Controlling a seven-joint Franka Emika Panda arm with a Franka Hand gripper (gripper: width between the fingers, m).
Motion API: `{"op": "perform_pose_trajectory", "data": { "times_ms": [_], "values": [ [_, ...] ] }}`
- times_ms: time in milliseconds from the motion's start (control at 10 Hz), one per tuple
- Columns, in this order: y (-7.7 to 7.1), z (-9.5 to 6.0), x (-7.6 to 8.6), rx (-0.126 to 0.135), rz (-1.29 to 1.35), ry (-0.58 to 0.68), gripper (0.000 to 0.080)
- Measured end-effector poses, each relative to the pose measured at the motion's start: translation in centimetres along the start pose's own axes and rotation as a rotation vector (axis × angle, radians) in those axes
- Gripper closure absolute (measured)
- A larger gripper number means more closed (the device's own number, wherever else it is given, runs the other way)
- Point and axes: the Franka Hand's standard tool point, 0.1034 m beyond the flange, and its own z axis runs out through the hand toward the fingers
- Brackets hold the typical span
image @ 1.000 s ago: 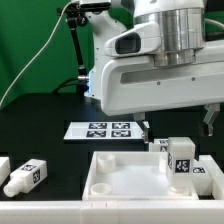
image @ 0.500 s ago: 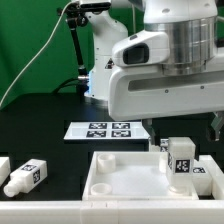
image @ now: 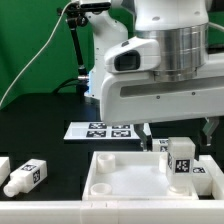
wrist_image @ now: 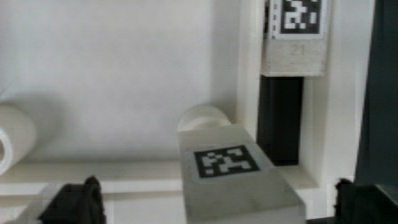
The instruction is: Assemble one leg
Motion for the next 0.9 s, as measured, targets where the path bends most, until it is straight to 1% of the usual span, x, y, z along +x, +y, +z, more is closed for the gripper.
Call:
{"op": "perform_pose_trajectory", "data": {
  "times_ms": [100,300,700,900],
  "values": [
    [-0.02,0.00,0.00,0.000,-0.001,0.000,0.0247],
    [-0.04,-0.01,0.00,0.000,-0.001,0.000,0.0517],
    [-0.10,0.00,0.00,0.002,0.044,0.000,0.0517],
    [-0.29,0.02,-0.02,0.010,0.194,-0.001,0.0517]
  ]
}}
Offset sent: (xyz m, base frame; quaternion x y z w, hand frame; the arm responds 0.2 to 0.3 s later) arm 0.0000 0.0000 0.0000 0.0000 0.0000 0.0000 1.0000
